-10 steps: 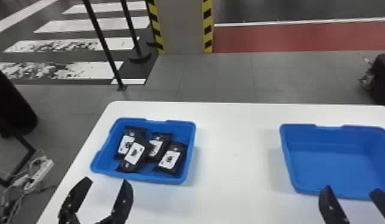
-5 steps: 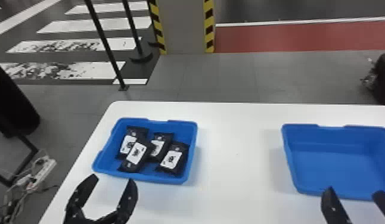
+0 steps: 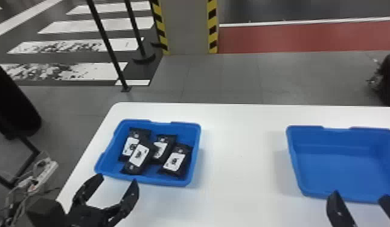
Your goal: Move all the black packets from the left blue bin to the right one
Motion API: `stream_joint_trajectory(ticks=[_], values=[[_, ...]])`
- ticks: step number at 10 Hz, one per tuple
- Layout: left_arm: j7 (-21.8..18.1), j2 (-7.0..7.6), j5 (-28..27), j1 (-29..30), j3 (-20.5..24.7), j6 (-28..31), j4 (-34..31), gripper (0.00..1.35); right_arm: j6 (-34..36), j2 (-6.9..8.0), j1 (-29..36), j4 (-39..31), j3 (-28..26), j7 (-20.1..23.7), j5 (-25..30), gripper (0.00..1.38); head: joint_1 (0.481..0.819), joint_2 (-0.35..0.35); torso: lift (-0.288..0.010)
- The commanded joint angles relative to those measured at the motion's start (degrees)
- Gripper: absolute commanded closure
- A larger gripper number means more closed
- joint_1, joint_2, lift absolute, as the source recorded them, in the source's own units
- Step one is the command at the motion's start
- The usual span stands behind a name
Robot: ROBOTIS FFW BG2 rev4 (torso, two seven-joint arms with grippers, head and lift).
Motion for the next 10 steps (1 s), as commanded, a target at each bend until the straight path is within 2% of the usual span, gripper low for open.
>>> stream_joint_trajectory(ticks=[1, 3, 5, 6, 7, 9, 10], values=[[-1.3, 0.17, -1.8, -3.5, 2.5, 5.6, 0.0, 0.14, 0.0, 0.05, 0.3, 0.0, -0.1, 0.0, -0.2, 0.14, 0.695, 0.195, -0.110], [-4.8, 1.31, -5.0, -9.5, 4.5, 13.6, 0.8, 0.14, 0.0, 0.05, 0.3, 0.0, -0.1, 0.0, -0.3, 0.14, 0.695, 0.219, -0.110], [-6.8, 3.16, -6.0, -14.3, 4.4, 20.1, 4.5, 0.14, 0.0, 0.05, 0.3, 0.0, -0.1, 0.1, -0.3, 0.14, 0.695, 0.234, -0.110], [-9.3, 4.21, -6.6, -17.8, 4.3, 22.5, 9.0, 0.14, 0.0, 0.05, 0.3, 0.0, -0.1, 0.1, -0.4, 0.14, 0.695, 0.238, -0.110], [-11.5, 5.01, -7.3, -20.6, 4.3, 21.5, 13.4, 0.14, 0.0, 0.05, 0.3, 0.0, -0.1, 0.0, -0.4, 0.14, 0.695, 0.239, -0.110], [-12.4, 5.53, -8.9, -23.7, 4.5, 25.6, 13.6, 0.15, 0.0, 0.05, 0.4, 0.0, 0.0, 0.1, -0.4, 0.14, 0.695, 0.239, -0.110], [-14.5, 6.24, -11.1, -26.4, 4.3, 27.8, 13.6, 0.15, 0.0, 0.05, 0.4, 0.0, 0.0, 0.1, -0.4, 0.14, 0.695, 0.243, -0.110]])
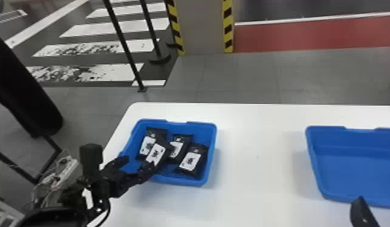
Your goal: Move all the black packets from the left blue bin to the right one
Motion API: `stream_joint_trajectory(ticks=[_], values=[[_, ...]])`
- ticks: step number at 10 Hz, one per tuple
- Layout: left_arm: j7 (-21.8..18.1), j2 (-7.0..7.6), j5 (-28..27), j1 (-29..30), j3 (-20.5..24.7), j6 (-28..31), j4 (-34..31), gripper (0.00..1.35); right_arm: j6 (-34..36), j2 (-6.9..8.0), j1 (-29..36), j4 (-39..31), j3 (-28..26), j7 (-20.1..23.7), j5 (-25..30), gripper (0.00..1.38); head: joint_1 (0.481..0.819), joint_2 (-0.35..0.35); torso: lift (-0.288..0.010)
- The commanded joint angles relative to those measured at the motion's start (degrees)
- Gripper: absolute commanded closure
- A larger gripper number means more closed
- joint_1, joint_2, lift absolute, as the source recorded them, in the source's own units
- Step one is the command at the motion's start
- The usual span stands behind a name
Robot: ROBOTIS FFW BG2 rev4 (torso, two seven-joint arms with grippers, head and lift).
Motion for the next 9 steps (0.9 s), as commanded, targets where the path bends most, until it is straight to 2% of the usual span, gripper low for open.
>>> stream_joint_trajectory(ticks=[1, 2, 4, 7, 9], values=[[-1.7, 1.21, -2.2, -3.6, -0.8, 4.7, 0.0, 0.15, 0.0, 0.05, 0.0, -0.1, 0.0, 0.0, 0.0, 0.14, 0.695, 0.242, -0.110], [-2.7, 1.83, -2.8, -5.3, -1.8, 8.7, 0.0, 0.15, 0.0, 0.05, 0.0, -0.1, 0.0, 0.0, 0.0, 0.14, 0.695, 0.236, -0.110], [-4.8, 2.01, -6.0, -8.2, -2.0, 15.3, 0.2, 0.15, 0.0, 0.05, 0.0, 0.0, 0.0, 0.0, -0.1, 0.14, 0.695, 0.226, -0.110], [-7.6, 2.18, -8.0, -11.5, -2.3, 18.1, 4.2, 0.16, 0.0, 0.05, -0.1, 0.1, 0.0, -0.1, -0.1, 0.14, 0.695, 0.228, -0.110], [-11.4, 3.06, -9.8, -15.4, -3.9, 17.1, 10.6, 0.21, 0.0, 0.05, -0.3, 0.1, 0.0, 0.0, -0.1, 0.14, 0.695, 0.224, -0.110]])
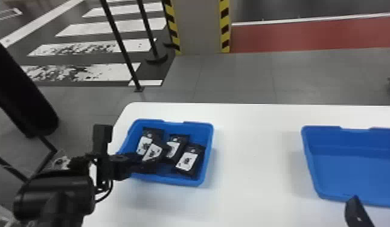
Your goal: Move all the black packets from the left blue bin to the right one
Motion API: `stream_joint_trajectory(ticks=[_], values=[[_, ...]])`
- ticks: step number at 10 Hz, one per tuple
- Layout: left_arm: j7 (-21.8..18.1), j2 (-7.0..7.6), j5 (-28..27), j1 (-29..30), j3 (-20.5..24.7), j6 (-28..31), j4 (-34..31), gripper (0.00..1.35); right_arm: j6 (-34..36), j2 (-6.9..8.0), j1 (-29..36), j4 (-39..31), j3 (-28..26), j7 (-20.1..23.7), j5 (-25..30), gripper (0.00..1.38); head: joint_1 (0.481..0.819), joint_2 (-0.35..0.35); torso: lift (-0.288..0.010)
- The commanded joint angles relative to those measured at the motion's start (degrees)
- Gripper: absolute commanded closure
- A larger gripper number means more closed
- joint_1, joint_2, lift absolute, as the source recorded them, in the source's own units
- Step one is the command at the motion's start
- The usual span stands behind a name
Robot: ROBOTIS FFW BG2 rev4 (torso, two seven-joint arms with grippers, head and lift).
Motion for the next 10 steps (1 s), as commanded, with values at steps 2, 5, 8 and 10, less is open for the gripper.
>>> stream_joint_trajectory(ticks=[2, 5, 8, 10], values=[[-0.5, 0.02, -1.2, -1.2, -0.3, 0.5, 2.1, 0.65, 0.0, 0.05, -0.1, 0.1, 0.0, 0.0, -0.1, 0.14, 0.695, 0.210, -0.110], [-0.8, -0.15, -2.4, -0.6, 0.1, 1.5, 2.0, 1.16, 0.0, 0.05, 0.0, 0.1, 0.0, 0.0, -0.4, 0.14, 0.695, 0.221, -0.110], [-3.4, -0.33, -0.8, 0.8, 1.2, -1.2, 0.6, 1.21, 0.0, 0.05, 0.0, 0.0, 0.0, 0.0, -0.4, 0.14, 0.695, 0.224, -0.110], [-4.9, -1.12, 0.4, 6.6, 1.4, 2.1, -11.8, 1.21, 0.0, 0.05, 0.0, -0.9, 0.3, 0.0, -0.1, 0.14, 0.695, 0.208, -0.110]])
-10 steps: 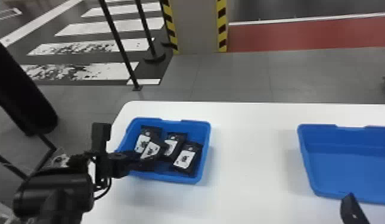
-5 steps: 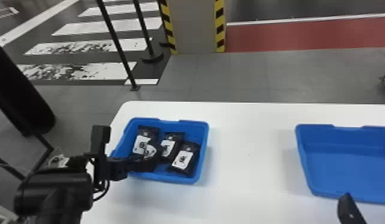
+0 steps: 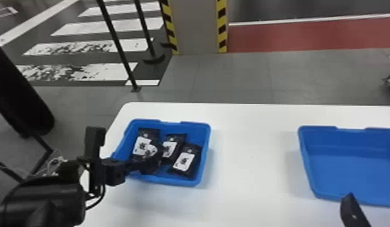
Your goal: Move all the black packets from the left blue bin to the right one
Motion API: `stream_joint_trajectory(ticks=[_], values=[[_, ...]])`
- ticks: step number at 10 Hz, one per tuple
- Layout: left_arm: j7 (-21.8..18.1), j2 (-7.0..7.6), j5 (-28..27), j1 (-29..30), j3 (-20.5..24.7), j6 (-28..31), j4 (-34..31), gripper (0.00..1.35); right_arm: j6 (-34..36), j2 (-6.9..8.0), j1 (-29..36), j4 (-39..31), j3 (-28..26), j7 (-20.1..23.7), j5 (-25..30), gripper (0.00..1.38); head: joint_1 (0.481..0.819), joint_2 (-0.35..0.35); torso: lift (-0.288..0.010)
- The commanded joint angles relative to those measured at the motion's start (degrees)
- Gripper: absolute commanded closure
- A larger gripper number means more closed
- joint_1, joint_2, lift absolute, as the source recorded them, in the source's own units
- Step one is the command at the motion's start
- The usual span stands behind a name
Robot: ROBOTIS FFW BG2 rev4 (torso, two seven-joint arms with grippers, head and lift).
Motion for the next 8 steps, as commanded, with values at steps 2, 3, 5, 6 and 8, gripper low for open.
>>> stream_joint_trajectory(ticks=[2, 3, 5, 6, 8], values=[[-0.8, -1.65, 0.5, 6.8, 0.5, 3.9, -15.8, 1.21, 0.0, 0.05, -0.4, -1.3, 0.6, 0.0, -0.1, 0.14, 0.695, 0.195, -0.110], [-1.7, -2.44, 0.9, 7.5, 0.0, 3.8, -18.1, 1.21, 0.0, 0.05, -0.8, -1.9, 0.9, 0.4, -0.4, 0.13, 0.695, 0.186, -0.110], [-3.0, -3.76, 3.6, 7.8, -3.3, 0.8, -19.2, 1.21, 0.0, 0.05, -3.7, -2.0, 1.5, 3.6, -1.1, 0.13, 0.695, 0.163, -0.110], [-3.0, -4.28, 5.9, 8.5, -6.4, -1.3, -19.2, 1.21, 0.4, 0.05, -5.2, -2.6, 2.5, 4.6, -2.4, 0.13, 0.695, 0.136, -0.110], [-3.0, -5.34, 6.0, 7.9, -9.4, -2.5, -19.2, 1.21, 6.3, 0.05, -8.4, -3.7, 3.4, 8.4, -3.8, 0.13, 0.695, 0.069, -0.110]])
